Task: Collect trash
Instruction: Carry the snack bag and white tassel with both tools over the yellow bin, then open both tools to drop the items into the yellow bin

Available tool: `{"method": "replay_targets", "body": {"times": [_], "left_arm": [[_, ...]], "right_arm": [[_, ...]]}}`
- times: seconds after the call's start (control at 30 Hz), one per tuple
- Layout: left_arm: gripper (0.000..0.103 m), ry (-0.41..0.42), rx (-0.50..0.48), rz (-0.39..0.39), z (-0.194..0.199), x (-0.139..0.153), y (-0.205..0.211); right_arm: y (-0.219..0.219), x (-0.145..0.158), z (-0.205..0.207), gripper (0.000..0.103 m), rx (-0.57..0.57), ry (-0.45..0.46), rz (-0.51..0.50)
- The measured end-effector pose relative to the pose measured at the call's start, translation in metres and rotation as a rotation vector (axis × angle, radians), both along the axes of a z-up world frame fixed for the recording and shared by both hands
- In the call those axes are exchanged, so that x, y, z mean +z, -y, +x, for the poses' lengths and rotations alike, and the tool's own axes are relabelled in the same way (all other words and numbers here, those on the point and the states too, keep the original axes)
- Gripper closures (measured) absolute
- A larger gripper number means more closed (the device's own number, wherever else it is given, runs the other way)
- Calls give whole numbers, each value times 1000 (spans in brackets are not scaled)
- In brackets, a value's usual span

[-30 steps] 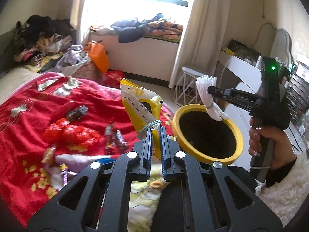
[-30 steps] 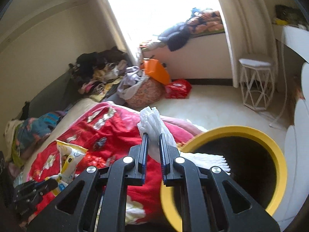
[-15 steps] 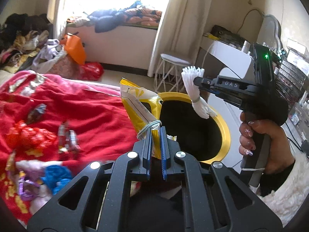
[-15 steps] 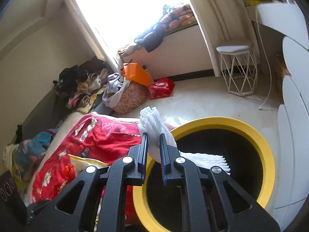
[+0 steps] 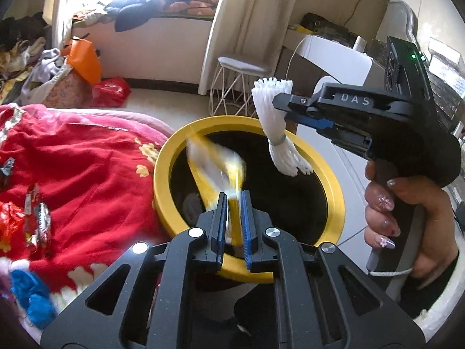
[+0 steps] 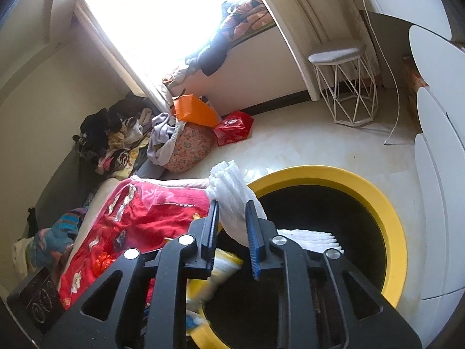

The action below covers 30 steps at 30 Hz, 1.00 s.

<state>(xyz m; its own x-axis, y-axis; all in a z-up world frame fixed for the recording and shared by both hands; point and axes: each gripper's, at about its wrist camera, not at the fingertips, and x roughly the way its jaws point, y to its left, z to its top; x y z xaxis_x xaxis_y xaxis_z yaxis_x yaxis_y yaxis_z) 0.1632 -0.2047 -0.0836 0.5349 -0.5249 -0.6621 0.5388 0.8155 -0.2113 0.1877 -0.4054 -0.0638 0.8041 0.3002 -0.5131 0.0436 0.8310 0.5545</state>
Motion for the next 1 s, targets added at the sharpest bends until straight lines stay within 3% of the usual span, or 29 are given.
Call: {"method": "replay_targets", "body": {"times": [0.07,0.1,0.2,0.27,0.33,0.67,1.0], "left_arm": [[65,-9,3,-24,2,-1,-3],[58,-10,10,-34,2,-1,-5],[50,-3,35,-39,0,2,-11],[24,8,66,-48,-4,7,-17],[12,27,96,-59,-8,13,-26],[11,92,252,-59,-22,36,-77],[11,166,338,-58,-38,55,-119]], "right_arm": [[3,-2,0,69,-7,0,-2],[4,-2,1,66,-7,1,-5],[4,-3,0,62,-15,-1,-27],[2,-3,1,59,-19,-5,-43],[-1,-1,0,56,-22,-6,-61],[-34,13,-3,40,28,32,-169],[-70,30,-10,36,102,82,-217]]}}
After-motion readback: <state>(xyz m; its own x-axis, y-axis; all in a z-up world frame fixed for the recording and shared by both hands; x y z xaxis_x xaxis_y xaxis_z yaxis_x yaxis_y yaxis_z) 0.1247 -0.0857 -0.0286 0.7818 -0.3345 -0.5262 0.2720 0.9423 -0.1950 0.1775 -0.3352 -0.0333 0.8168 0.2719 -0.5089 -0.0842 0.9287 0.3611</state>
